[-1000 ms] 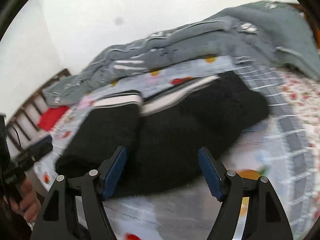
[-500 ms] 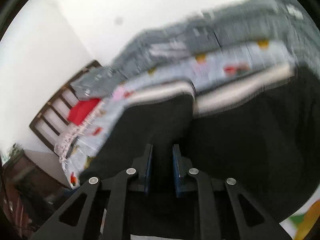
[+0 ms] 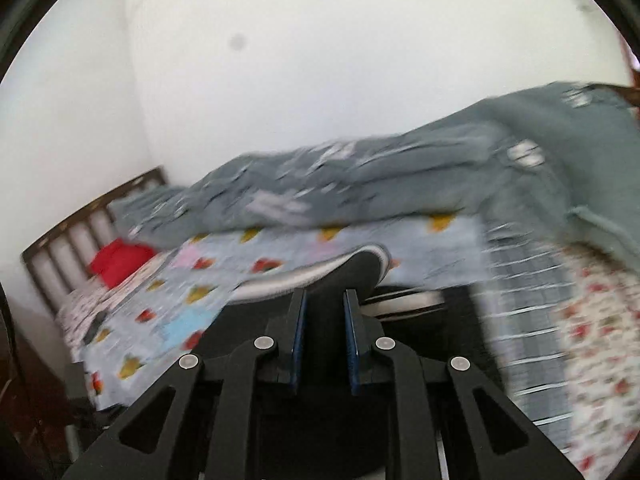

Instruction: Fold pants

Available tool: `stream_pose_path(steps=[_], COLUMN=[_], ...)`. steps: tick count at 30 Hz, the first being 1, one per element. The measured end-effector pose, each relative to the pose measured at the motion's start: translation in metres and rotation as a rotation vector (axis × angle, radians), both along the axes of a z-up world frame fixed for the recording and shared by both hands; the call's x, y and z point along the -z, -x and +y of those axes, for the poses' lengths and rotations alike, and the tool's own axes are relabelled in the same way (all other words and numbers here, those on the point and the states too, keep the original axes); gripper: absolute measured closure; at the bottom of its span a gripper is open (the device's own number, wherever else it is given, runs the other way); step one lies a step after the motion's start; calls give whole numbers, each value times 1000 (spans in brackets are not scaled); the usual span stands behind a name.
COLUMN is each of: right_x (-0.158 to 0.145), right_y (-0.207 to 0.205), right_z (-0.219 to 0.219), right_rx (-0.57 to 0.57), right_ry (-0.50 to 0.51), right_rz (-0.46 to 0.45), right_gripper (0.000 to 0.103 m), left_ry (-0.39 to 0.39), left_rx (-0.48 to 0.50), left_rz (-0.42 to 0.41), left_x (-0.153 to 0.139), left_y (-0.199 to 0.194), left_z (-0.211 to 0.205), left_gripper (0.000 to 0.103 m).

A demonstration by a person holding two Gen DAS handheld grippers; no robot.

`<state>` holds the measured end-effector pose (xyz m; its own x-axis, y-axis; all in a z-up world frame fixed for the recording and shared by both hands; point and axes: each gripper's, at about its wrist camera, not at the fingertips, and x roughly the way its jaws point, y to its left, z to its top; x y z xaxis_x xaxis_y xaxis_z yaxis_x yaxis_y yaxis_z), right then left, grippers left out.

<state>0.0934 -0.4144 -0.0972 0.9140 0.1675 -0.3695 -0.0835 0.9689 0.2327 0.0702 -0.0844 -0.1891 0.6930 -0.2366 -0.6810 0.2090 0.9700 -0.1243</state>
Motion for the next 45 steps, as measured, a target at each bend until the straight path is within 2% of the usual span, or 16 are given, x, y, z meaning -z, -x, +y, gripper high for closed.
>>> stream_pose_path(steps=[3,5,8,12,16,18,21,23,26,29,31,34,36,38,42,45], right_x=[32,70,100,76,58,66,93,103,104,98,92,81,74,69,65,69], right_y=[-9,-19,-17,0,10,6,-5,-1,5,9,13,13,7,-3,-33,-59], right_z=[-36,-48,-50,-55,-39,-31,-30,-37,-44,-44,-49,-55,-60,-64,-64,-62], right_rx=[99,153,169,207,169,155,164,165,150,156,168,187,191,185,153,137], right_ry=[16,51,81,47,114,161,203,141,104,149,158,145,130,100,56,33], right_rz=[104,214,256,212,133,147,245,246,266,277,267,254,248,247,265,320], right_gripper=[87,85,82,77,69,69,69,69,66,57,57,54,52,49,40,40], left_ry=[42,26,1,48,55,67,117,130,83,10,-27,33,119,165,158,209], left_rx=[38,44,45,81,109,117,120,117,115,110,103,90,101,74,35,40], left_rz=[4,0,-5,-10,-53,-70,-107,-116,-112,-49,16,31,50,27,55,120], left_x=[1,3,3,-4,-14,-20,-32,-39,-40,-23,-2,7,0,-10,-20,-18], left_y=[0,1,3,11,24,27,27,20,3,-16,-24,-28,-35,-45,-85,-120], left_z=[0,-7,-9,1,4,4,4,0,-15,-37,-46,-38,-25,-12,-4,-7], left_gripper=[19,19,19,21,21,21,21,21,21,21,21,19,20,20,23,27])
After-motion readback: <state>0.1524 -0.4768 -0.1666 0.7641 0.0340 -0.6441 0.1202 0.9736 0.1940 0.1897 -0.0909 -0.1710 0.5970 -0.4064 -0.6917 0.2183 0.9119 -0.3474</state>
